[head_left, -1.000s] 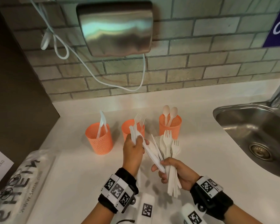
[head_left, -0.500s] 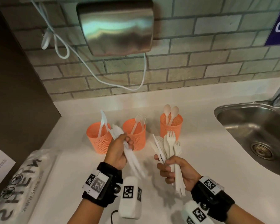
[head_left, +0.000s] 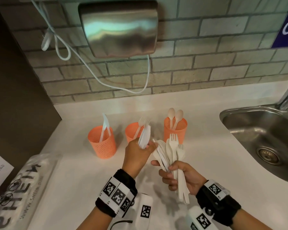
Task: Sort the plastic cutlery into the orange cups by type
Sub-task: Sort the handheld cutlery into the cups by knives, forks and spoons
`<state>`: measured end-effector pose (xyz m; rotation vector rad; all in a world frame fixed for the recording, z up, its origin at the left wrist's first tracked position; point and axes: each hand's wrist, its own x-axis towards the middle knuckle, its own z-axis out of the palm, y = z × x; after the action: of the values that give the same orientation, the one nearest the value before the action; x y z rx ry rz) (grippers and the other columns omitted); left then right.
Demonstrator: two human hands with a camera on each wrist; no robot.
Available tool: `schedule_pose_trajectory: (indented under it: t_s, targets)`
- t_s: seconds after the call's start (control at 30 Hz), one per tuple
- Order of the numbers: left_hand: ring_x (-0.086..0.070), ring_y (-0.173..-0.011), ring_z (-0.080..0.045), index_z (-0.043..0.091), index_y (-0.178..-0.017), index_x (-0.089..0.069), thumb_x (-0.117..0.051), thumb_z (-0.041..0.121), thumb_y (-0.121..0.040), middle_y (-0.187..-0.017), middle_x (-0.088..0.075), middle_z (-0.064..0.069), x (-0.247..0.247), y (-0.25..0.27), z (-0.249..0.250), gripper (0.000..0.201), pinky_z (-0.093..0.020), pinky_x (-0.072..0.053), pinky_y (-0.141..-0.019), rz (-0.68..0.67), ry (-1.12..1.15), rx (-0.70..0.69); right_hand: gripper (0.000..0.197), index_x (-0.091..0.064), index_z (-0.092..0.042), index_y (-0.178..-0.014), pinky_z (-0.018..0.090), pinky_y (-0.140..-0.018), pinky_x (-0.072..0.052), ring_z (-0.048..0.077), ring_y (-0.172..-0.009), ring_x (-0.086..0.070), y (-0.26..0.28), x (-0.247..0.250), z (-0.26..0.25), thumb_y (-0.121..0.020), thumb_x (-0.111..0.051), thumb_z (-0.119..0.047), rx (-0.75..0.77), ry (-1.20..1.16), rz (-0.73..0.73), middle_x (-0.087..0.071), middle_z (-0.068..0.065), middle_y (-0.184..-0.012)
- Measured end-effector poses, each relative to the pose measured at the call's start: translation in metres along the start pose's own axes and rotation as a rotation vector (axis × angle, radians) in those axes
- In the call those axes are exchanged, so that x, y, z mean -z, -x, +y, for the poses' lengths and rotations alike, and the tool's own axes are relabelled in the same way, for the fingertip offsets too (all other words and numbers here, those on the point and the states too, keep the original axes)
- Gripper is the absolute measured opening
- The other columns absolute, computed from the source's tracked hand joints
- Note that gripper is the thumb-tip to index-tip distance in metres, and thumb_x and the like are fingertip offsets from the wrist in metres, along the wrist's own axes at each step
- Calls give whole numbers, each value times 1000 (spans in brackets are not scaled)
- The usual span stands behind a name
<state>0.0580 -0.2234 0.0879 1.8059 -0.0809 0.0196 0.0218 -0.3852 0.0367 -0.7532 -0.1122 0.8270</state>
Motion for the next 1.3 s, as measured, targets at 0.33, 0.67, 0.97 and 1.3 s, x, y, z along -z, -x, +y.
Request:
schedule_pose_trajectory:
  t_s: [0.33, 0.67, 0.97, 1.3]
  targets:
    - [-47, -40, 0, 18, -64, -57, -64, 15, -84, -44, -51, 12, -3, -6, -5, 22, -13, -34, -42, -3, 26, 92, 57, -53, -12, -120, 22, -49, -45, 9, -46, -46, 6, -5, 2, -63, -58, -18, -7, 142, 145, -53, -1, -60]
    - [-36, -37, -5, 4, -85, -67, -58, 9, -84, -52, -45, 2, 5, -4, -4, 9, -18, -30, -39, 33, 40, 117, 63, -53, -9, -122, 24, -54, -46, 10, -49, -46, 0, -2, 7, -61, -62, -19, 114, 192, 249, -54, -1, -64]
    - [-67, -59, -13, 1, -77, -63, -70, 9, -79, -67, -68, -9, -15, 14, -12, 11, -22, -53, -59, 27, 40, -9, 48, -57, -11, -110, 22, -49, -42, 9, -45, -44, 0, -6, 5, -62, -63, -15, 144, 143, 254, -53, 1, -63]
    - [-49, -42, -5, 7, -91, -58, -64, 15, -85, -66, -64, -8, -18, 16, -9, 12, -17, -35, -37, 160, 160, 25, 27, -66, -6, -83, 26, -53, -49, 13, -51, -52, -1, -10, 2, -59, -64, -16, 143, 60, 283, -63, 8, -76]
